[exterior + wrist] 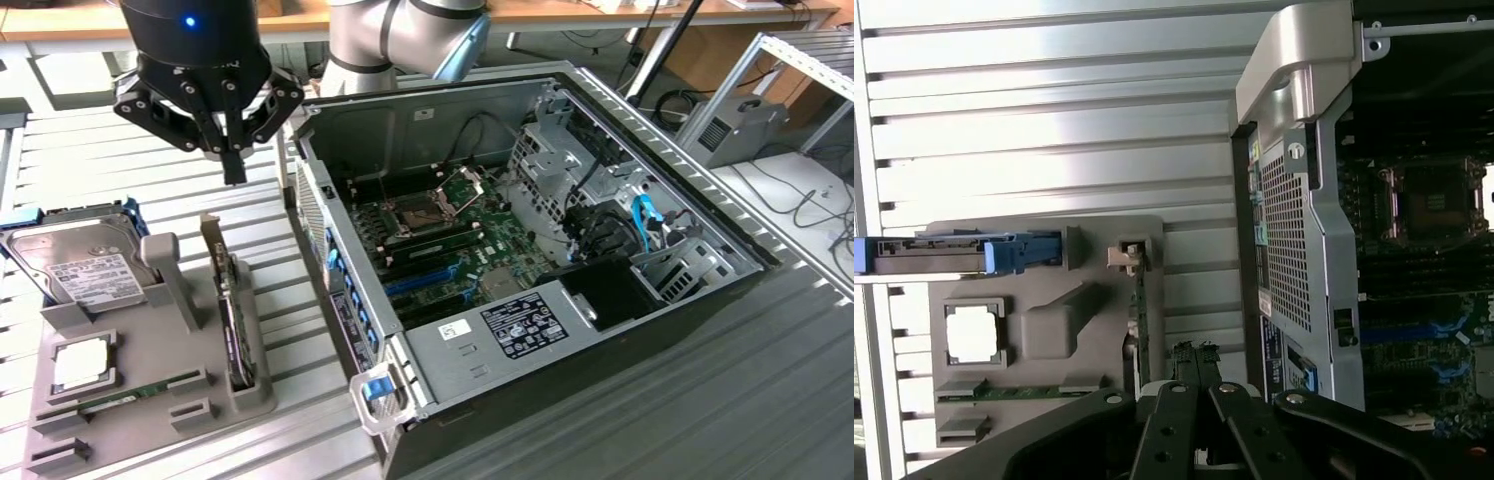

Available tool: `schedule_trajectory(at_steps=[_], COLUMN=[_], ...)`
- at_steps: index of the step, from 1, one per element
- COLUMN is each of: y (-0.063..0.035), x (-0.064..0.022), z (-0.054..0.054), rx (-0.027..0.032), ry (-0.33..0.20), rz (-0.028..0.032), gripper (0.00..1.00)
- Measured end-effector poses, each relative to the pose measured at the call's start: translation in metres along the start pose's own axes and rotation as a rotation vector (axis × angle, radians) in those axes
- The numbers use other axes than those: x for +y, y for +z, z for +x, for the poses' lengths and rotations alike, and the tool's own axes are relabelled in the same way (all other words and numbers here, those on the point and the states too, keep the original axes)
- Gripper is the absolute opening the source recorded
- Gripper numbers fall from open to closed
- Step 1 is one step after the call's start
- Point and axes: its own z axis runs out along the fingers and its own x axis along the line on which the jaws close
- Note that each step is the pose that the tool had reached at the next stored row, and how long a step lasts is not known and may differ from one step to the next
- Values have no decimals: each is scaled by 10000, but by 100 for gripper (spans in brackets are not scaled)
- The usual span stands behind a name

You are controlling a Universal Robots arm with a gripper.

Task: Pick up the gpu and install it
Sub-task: 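Reach for the gpu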

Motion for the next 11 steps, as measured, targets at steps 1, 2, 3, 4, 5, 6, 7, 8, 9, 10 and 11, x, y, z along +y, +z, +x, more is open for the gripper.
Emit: schedule_trajectory(at_steps=[1,2,3,4,5,6,7,8,9,10,11], y=[0,0,0,1,1,1,2,1,2,2,2], x=[-3,-4,-6,-8,-9,-11,-13,-15,-17,-20,-22], z=[8,13,18,23,28,34,39,45,50,55,60], rx=[1,1,1,0,0,0,0,1,0,0,1], ry=[0,-1,0,0,0,0,0,0,0,0,-1], rz=[1,0,1,0,0,0,0,1,0,0,1], gripper=[11,11,11,11,11,11,11,11,11,11,11])
